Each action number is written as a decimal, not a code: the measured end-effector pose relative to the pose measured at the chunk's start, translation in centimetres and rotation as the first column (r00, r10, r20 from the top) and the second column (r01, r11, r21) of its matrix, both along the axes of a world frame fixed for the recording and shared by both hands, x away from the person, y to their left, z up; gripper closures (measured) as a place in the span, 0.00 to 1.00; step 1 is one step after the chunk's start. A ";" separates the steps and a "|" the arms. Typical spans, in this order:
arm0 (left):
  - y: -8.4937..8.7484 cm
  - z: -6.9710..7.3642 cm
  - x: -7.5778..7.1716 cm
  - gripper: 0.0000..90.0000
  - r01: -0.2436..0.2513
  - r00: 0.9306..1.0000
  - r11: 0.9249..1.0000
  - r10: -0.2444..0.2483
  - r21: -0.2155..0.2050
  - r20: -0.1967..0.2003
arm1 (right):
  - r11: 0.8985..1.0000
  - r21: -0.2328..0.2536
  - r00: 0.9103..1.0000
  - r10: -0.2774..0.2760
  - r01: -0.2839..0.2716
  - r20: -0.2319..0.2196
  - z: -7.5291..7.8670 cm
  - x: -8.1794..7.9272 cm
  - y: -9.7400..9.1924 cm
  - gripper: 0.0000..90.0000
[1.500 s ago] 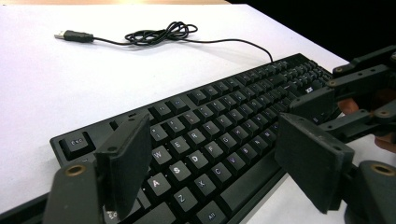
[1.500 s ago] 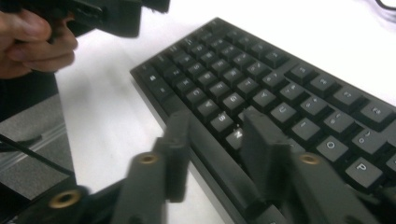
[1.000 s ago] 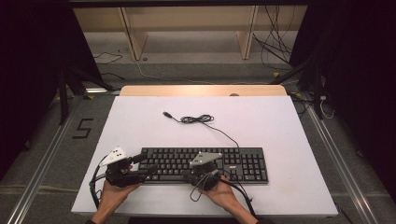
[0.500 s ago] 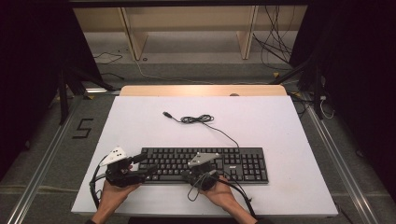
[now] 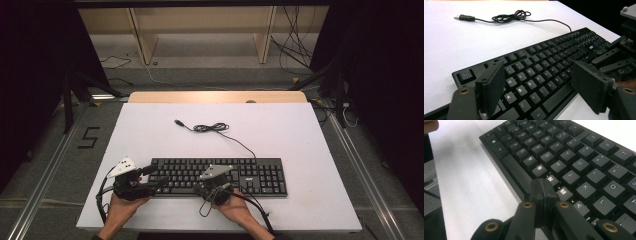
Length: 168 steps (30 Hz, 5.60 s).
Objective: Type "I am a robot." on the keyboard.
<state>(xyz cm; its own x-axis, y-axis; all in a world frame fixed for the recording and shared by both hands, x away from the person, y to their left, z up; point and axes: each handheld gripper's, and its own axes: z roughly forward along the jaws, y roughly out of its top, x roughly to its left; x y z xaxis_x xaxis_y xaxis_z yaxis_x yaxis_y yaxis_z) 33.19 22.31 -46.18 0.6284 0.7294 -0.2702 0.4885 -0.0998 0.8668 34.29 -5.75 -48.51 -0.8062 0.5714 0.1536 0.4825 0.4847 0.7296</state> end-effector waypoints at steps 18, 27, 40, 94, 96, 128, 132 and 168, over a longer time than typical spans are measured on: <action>0.1 -0.1 0.2 0.30 -0.011 1.000 1.000 0.011 0.011 -0.008 | 0.991 0.133 1.000 -0.024 0.022 0.014 2.0 0.2 -2.3 0.63; 0.2 -0.3 0.3 0.34 -0.026 0.999 0.999 0.026 0.023 -0.022 | 0.984 0.164 0.997 -0.070 0.067 0.012 2.8 0.5 -3.7 0.50; 0.6 -0.7 0.8 0.45 -0.069 0.995 0.996 0.072 0.049 -0.067 | 0.978 0.185 0.994 -0.103 0.096 0.026 3.2 0.7 -4.7 0.41; -0.3 -2.5 2.5 0.99 -0.016 0.986 0.984 0.046 0.179 -0.163 | 0.978 0.185 0.994 -0.100 0.092 0.034 3.3 0.4 -4.6 0.37; -0.3 -2.4 2.4 0.99 -0.017 0.988 0.984 0.043 0.175 -0.150 | 0.978 0.186 0.994 -0.101 0.093 0.034 3.3 0.4 -4.7 0.37; 0.2 -0.4 0.7 0.43 -0.006 0.998 1.000 0.007 0.025 -0.057 | 0.982 0.174 0.997 -0.076 0.070 0.029 2.8 0.2 -3.8 0.39; 0.2 -0.3 0.6 0.40 -0.009 0.999 1.000 0.011 0.024 -0.053 | 0.984 0.169 0.997 -0.065 0.059 0.030 2.6 0.1 -3.5 0.39; 0.2 0.2 -0.1 0.33 0.002 1.000 1.000 -0.002 -0.018 0.005 | 1.000 0.025 1.000 -0.017 0.016 0.013 0.9 0.0 -1.9 1.00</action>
<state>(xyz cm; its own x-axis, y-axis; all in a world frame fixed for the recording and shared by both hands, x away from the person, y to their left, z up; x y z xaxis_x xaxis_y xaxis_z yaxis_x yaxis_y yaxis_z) 33.14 22.54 -46.03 0.6310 0.7233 -0.2803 0.4844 -0.0852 0.8707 34.24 -7.61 -47.63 -0.7988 0.5807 0.1571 0.4803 0.4584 0.7478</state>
